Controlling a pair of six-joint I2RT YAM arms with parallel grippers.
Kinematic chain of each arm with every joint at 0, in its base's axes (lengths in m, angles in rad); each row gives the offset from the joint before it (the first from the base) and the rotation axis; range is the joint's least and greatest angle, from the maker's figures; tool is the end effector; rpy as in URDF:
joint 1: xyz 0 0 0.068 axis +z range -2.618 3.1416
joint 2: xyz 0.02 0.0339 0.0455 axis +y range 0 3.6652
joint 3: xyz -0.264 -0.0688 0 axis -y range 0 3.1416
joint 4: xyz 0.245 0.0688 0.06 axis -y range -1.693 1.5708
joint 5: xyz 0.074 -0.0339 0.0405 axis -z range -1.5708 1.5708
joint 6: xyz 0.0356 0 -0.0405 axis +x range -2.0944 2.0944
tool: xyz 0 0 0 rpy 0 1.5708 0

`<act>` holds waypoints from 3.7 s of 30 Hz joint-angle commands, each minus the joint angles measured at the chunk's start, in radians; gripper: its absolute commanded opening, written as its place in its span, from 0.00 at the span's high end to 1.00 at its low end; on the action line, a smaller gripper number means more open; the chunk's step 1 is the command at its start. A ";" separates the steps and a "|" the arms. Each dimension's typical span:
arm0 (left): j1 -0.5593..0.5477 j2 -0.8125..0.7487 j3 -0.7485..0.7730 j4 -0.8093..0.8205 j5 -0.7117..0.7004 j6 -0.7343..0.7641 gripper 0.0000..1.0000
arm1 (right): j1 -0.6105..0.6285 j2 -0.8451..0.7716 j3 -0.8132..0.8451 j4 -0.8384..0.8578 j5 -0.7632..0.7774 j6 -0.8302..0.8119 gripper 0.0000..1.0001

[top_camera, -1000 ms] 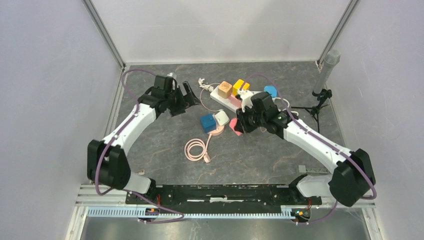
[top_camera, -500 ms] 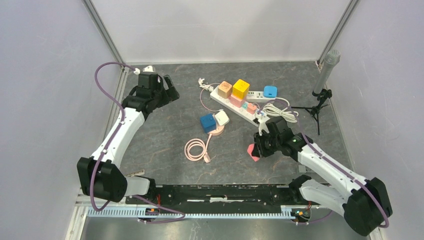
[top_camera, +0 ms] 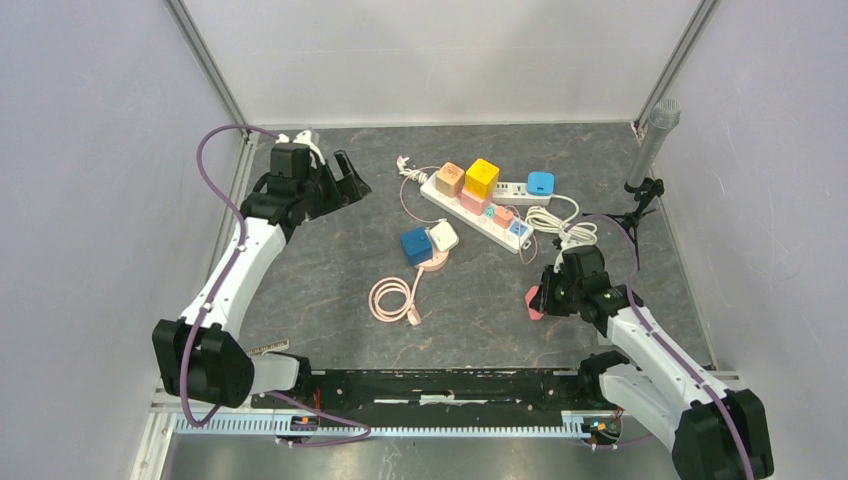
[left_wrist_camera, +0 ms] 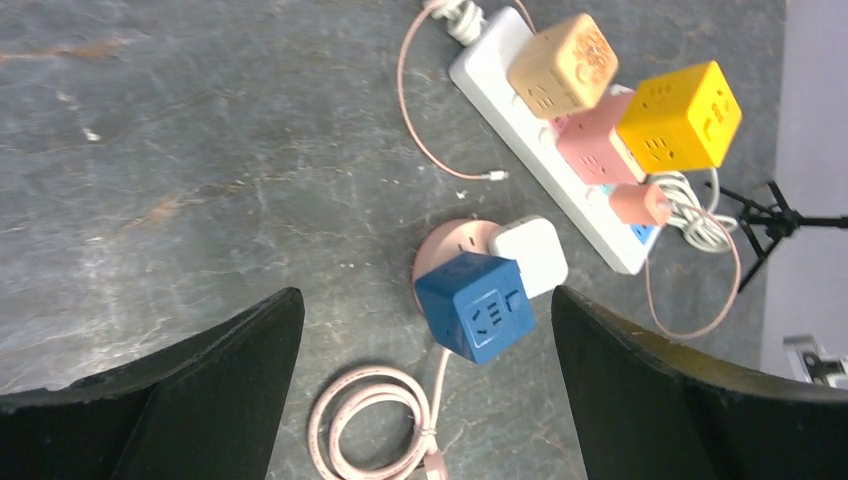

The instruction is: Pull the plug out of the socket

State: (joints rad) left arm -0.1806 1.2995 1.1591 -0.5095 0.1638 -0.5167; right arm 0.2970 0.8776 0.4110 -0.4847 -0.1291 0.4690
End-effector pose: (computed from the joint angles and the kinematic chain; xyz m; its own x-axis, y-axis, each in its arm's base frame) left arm 0.2814 -0.0573 0.3269 -0.6682 -0.3735 -0.6435 -0.0289 0.8773 -0.4791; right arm 0.1522 0.0514 0.1710 -0.8579 0.2062 -0.4705 0.0292 0.9341 0.3559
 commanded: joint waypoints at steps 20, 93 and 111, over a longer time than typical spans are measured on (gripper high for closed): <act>-0.006 0.046 -0.070 0.014 0.190 0.002 0.00 | -0.050 -0.036 0.142 -0.005 0.106 -0.008 0.27; -0.235 0.288 -0.091 0.084 0.129 -0.144 0.22 | 0.382 0.751 0.566 0.429 0.047 0.090 0.92; -0.242 0.286 -0.139 0.149 0.205 -0.154 0.18 | 0.410 0.897 0.749 0.355 0.132 -0.077 0.55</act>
State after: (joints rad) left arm -0.4187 1.5795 1.0332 -0.3721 0.3508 -0.6918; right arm 0.7048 1.7458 1.1000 -0.1116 -0.0071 0.4252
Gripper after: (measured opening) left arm 0.829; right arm 0.467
